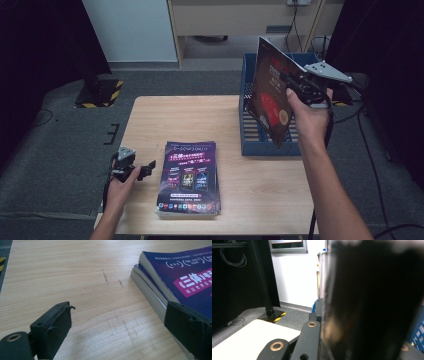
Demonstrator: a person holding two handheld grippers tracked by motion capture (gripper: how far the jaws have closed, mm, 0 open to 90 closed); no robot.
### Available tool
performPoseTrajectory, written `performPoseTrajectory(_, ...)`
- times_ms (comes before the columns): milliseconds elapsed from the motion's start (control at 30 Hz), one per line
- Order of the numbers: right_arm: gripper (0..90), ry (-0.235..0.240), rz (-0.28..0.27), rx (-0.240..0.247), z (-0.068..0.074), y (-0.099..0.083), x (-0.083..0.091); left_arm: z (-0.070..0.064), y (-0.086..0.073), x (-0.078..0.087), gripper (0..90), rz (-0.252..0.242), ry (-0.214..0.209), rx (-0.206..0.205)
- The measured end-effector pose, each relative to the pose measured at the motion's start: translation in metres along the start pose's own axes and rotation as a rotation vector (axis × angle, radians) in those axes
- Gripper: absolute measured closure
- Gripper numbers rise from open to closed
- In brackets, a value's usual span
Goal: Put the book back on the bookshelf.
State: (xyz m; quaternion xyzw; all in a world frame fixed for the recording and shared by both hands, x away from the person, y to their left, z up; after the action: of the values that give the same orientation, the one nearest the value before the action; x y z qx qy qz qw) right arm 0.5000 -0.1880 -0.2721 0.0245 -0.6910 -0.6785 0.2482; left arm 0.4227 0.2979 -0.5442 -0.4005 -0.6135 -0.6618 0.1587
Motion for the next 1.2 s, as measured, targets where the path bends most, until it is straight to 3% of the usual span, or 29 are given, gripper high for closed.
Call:
performPoseTrajectory(233, 87.1, -0.050, 0.022, 0.015, 0.000, -0.003, -0.019, 0.001, 0.000, 0.000, 7.0, -0.001, 0.002, 0.000)
performPoseTrajectory(500, 87.0, -0.106, 0.012, -0.007, -0.001, -0.004, -0.038, 0.001, 0.000, 0.000, 7.1, -0.004, 0.004, 0.000)
performPoseTrajectory(1200, 87.0, -0.158, -0.010, -0.013, 0.007, -0.011, -0.076, 0.001, 0.000, 0.000, 7.1, -0.008, 0.004, 0.007)
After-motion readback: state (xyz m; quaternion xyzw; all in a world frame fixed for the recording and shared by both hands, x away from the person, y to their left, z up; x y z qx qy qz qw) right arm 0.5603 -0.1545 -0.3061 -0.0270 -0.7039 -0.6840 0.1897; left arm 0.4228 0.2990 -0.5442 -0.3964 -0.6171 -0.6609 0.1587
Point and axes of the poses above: each handheld gripper's, and its own axes: x roughly backward along the jaws, y roughly out of its top, z roughly to its left, the point moved 5 cm from there along -x, roughly forward along the jaws, and after that the axes turned 9 degrees about z, right-handed, at the moved point
